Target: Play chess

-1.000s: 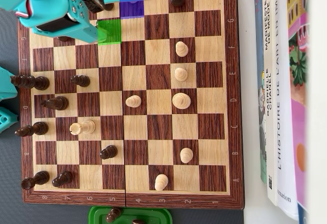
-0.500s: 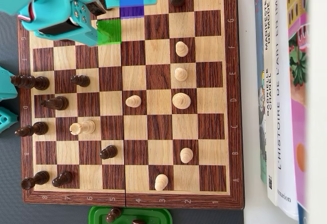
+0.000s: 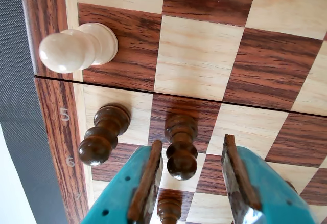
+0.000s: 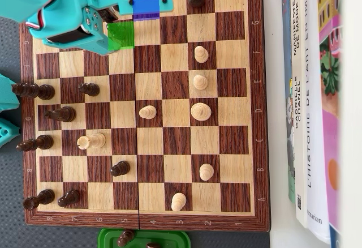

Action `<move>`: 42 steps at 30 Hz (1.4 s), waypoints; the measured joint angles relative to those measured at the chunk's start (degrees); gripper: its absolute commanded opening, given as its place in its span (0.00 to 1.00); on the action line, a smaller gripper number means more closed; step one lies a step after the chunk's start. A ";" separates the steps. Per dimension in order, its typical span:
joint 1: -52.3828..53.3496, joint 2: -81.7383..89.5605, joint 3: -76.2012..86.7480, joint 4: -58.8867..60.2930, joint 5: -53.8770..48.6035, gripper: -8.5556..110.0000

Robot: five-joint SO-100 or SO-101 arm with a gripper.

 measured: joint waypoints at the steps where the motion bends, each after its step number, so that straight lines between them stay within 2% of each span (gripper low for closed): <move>1: 0.00 0.00 0.00 0.00 0.00 0.22; 24: 0.88 0.00 0.09 0.00 0.00 0.18; 37: 1.05 0.00 0.09 0.00 0.00 0.11; 42: 1.05 0.09 0.09 0.00 0.00 0.11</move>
